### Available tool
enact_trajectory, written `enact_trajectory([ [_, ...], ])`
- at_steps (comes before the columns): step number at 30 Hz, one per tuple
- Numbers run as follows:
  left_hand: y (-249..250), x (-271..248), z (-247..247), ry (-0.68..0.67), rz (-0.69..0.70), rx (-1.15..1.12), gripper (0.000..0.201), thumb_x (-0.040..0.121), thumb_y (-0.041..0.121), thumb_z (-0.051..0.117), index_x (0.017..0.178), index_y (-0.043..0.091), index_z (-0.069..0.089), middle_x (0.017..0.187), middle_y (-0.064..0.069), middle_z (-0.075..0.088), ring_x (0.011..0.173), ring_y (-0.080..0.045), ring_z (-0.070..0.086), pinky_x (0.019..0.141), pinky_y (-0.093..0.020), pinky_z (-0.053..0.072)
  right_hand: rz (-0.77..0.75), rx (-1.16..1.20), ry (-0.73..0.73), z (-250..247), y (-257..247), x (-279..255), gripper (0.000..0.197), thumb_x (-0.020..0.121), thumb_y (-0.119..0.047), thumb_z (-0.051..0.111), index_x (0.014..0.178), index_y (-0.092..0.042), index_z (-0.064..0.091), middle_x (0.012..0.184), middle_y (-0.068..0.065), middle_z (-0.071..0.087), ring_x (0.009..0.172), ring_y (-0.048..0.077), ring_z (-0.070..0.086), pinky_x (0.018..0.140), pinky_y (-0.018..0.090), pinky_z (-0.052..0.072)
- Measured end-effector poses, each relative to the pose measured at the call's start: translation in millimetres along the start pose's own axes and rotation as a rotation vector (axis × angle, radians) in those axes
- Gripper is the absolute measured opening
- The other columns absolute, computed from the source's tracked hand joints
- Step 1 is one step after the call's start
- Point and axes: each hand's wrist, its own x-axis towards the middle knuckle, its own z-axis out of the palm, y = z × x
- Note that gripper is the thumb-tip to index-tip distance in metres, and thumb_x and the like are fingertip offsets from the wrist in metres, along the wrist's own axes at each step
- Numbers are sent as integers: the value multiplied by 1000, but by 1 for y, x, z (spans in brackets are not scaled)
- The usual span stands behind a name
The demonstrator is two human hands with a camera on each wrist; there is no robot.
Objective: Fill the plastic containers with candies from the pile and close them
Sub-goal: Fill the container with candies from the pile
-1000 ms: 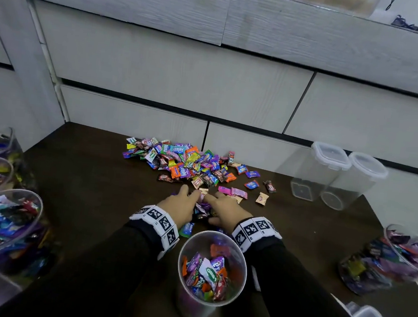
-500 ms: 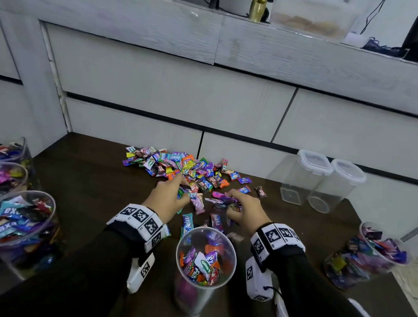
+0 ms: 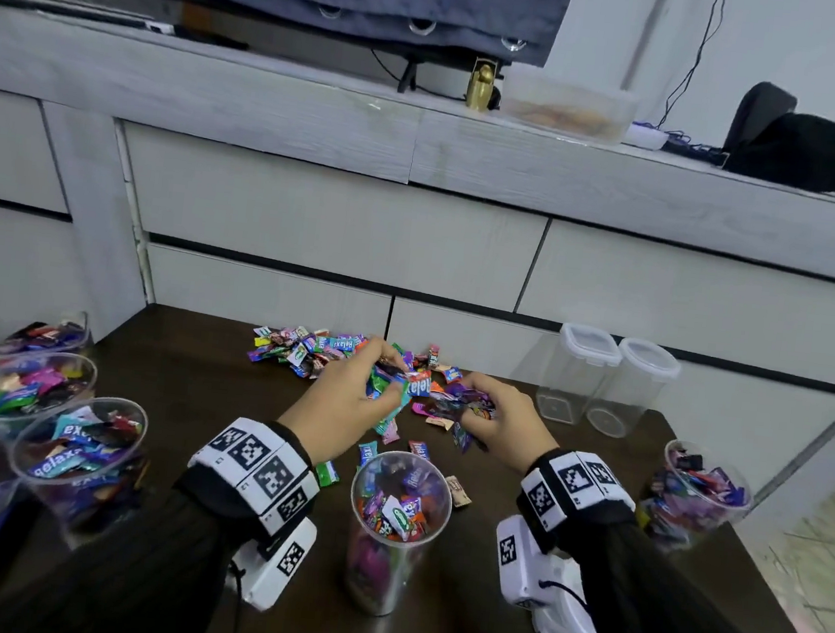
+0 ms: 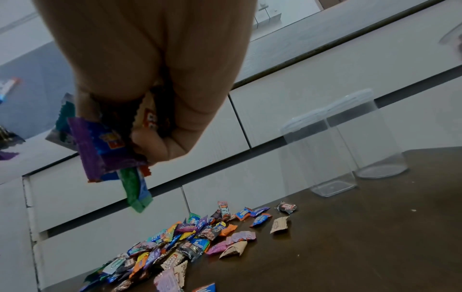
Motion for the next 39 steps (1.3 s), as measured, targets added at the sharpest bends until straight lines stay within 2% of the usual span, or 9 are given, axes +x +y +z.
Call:
enact_trajectory([
  [2, 8, -8, 0, -57, 71, 1, 21, 96, 16, 57, 95, 35, 49, 98, 17, 57, 93, 3, 55, 81, -16, 45, -17, 4, -2, -3, -3, -6, 22, 84, -9, 60, 103, -20, 59, 93, 0, 62, 85, 16, 56, 67, 17, 37],
  [4, 14, -15, 1, -149, 142, 15, 20, 94, 14, 58, 97, 32, 49, 97, 18, 56, 94, 7, 54, 80, -7, 41, -26, 2, -6, -6, -6, -11, 21, 84, -9, 61, 100, -22, 58, 95, 2, 65, 88, 19, 57, 71, 21, 42],
  [6, 17, -21, 3, -257, 201, 80, 20, 93, 14, 59, 100, 30, 48, 99, 17, 56, 97, 6, 54, 85, -10, 40, -22, -6, -6, -8, -7, -14, 23, 84, -10, 61, 105, -19, 59, 99, 6, 66, 91, 22, 59, 77, 28, 46],
  [9, 19, -27, 6, -367, 257, 209, 20, 92, 18, 57, 102, 31, 46, 101, 16, 53, 97, 1, 51, 88, -18, 41, -26, -15, 2, -11, -7, -17, 22, 84, -11, 61, 104, -20, 59, 97, 4, 66, 88, 20, 59, 73, 25, 44],
  [16, 24, -33, 7, -510, 314, 415, 20, 88, 24, 59, 107, 22, 51, 104, 9, 58, 96, -11, 56, 76, -21, 41, -24, -32, -10, -15, -10, -19, 22, 85, -11, 61, 106, -18, 58, 100, 2, 64, 89, 17, 58, 77, 27, 45],
  [20, 25, -33, 11, -549, 397, 685, 27, 90, 34, 53, 112, 20, 51, 105, -1, 64, 92, -26, 60, 73, -38, 49, -22, -43, -16, -15, -12, -20, 24, 87, -13, 61, 110, -17, 57, 104, 3, 63, 92, 17, 58, 79, 28, 47],
  [23, 26, -29, 14, -556, 428, 802, 28, 90, 41, 50, 110, 21, 51, 100, -3, 66, 88, -29, 61, 64, -37, 46, -21, -51, -32, -15, -13, -20, 25, 88, -13, 60, 112, -17, 57, 108, 6, 63, 95, 19, 58, 82, 32, 49],
  [32, 25, -19, 22, -601, 391, 714, 41, 90, 49, 57, 120, 21, 49, 105, -3, 63, 93, -24, 59, 67, -32, 41, -13, -64, -22, -15, -10, -16, 25, 86, -12, 60, 111, -16, 58, 107, 9, 65, 93, 21, 57, 77, 27, 43],
  [39, 23, -23, 16, -645, 339, 577, 35, 89, 45, 61, 117, 25, 61, 111, 2, 57, 100, -18, 57, 87, -37, 48, -8, -61, -22, -14, -8, -13, 27, 86, -14, 61, 113, -16, 58, 107, 9, 64, 90, 19, 57, 75, 23, 41],
])
